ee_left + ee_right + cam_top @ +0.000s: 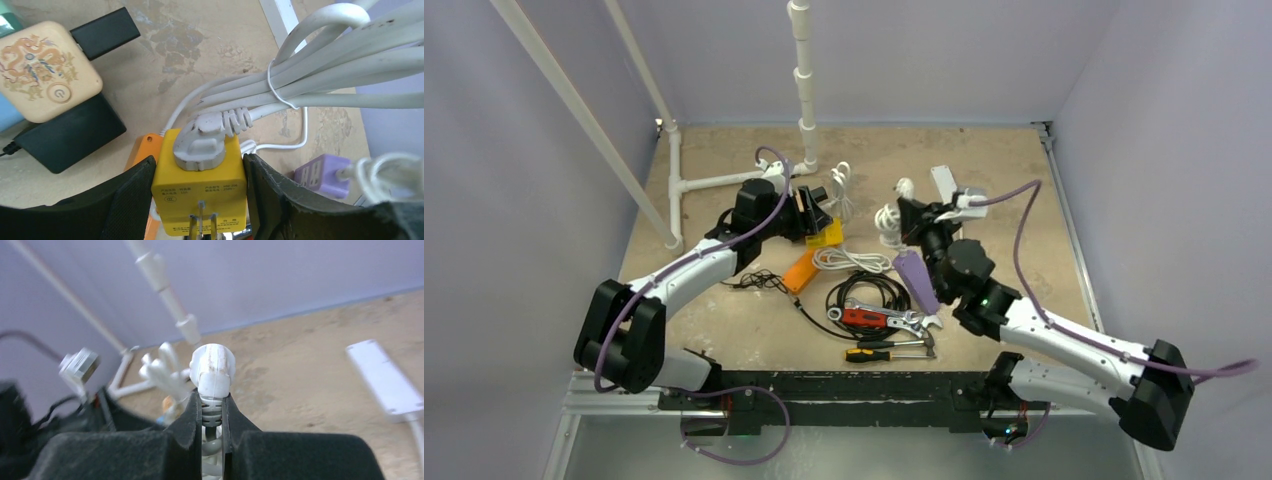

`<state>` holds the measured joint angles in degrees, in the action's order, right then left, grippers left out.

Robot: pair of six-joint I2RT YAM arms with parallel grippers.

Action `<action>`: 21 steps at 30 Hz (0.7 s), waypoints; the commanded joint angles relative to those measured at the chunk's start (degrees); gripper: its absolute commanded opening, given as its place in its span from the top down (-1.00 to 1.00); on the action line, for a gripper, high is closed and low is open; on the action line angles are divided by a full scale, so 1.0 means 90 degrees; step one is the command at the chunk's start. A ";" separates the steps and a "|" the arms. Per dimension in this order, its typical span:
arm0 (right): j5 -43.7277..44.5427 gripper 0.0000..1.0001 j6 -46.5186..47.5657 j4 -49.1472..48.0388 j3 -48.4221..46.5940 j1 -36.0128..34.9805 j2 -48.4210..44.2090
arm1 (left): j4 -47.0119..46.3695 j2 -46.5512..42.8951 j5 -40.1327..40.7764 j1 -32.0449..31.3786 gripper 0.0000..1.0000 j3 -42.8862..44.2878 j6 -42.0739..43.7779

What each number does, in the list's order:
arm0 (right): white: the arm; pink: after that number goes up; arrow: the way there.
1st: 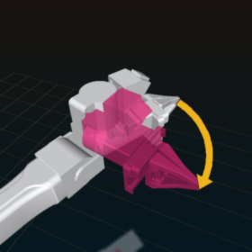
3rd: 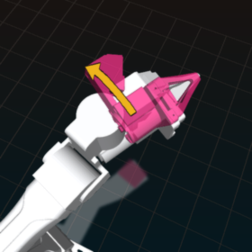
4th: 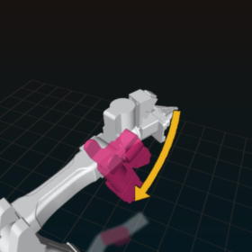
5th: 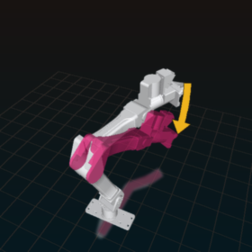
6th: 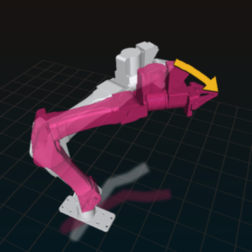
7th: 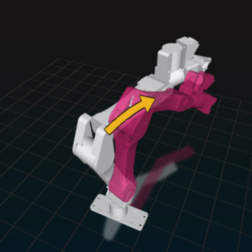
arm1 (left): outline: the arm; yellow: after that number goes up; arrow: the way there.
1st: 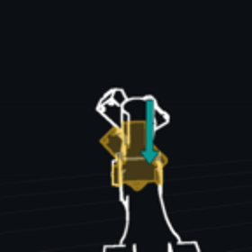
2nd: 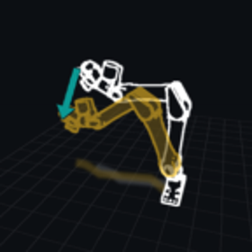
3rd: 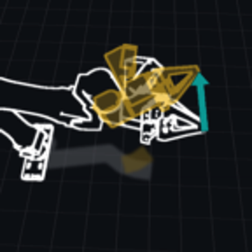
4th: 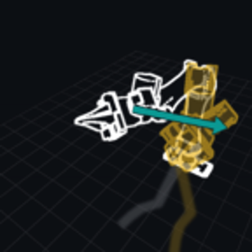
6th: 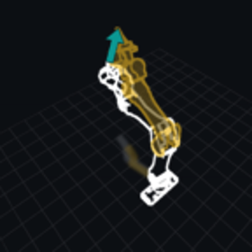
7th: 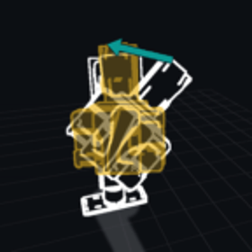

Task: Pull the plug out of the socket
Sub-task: Place the plug at the center of the board.

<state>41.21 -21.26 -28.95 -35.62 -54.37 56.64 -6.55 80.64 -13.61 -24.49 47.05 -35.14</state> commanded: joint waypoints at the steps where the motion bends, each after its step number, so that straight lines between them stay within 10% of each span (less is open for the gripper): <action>1: 0.0424 1.00 0.0047 0.1080 -0.0917 0.0902 -0.0384 | -0.0228 -0.0449 0.0115 0.0132 1.00 0.0251 0.0371; 21: 0.3243 1.00 -0.0043 0.4801 -0.3592 0.3336 0.0855 | -0.0044 -0.0731 -0.0119 0.0143 1.00 0.0367 0.0357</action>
<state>63.96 -20.51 8.99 -62.52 -29.69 60.53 -2.44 77.06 -13.04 -23.64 47.05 -32.71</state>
